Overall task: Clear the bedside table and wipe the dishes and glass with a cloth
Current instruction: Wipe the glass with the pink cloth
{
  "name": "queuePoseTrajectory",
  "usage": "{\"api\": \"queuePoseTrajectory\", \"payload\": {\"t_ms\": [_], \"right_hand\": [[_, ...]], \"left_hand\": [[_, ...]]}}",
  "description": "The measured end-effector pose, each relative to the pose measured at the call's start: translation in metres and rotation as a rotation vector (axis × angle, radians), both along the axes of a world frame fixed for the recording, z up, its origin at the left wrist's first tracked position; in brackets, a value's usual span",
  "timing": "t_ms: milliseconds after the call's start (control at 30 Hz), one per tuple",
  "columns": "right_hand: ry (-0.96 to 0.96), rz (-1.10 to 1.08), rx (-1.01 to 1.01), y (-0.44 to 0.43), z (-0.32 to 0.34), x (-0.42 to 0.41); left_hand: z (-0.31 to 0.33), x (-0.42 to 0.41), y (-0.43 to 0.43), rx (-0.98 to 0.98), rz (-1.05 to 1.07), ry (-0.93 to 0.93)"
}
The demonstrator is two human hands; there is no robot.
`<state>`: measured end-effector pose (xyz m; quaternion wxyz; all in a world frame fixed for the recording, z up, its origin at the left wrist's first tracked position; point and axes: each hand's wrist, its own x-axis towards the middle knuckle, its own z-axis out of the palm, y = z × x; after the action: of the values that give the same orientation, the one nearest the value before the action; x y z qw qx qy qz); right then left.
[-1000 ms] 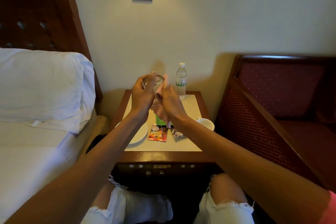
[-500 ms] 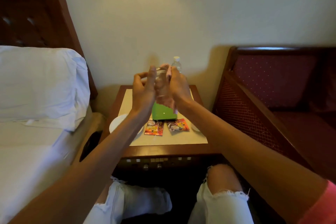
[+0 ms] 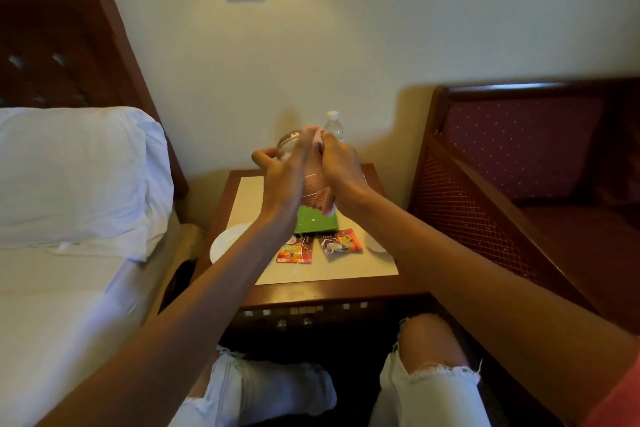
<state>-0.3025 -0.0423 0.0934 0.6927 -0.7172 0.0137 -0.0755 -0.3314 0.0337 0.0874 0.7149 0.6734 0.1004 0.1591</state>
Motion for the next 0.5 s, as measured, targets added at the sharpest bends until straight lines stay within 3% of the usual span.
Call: {"api": "queuePoseTrajectory", "payload": {"t_ms": [167,400,500], "right_hand": [[0.059,0.041,0.045,0.01,-0.011,-0.004],[0.08,0.015,0.144,-0.007,0.0,0.006],[0.095,0.064,0.194,-0.004,-0.009,0.005]], "left_hand": [[0.017,0.016,0.013,-0.123,0.029,0.023],[-0.004,0.004,0.002,-0.024,-0.079,-0.007],[-0.002,0.009,0.004,-0.07,0.009,-0.046]]}}
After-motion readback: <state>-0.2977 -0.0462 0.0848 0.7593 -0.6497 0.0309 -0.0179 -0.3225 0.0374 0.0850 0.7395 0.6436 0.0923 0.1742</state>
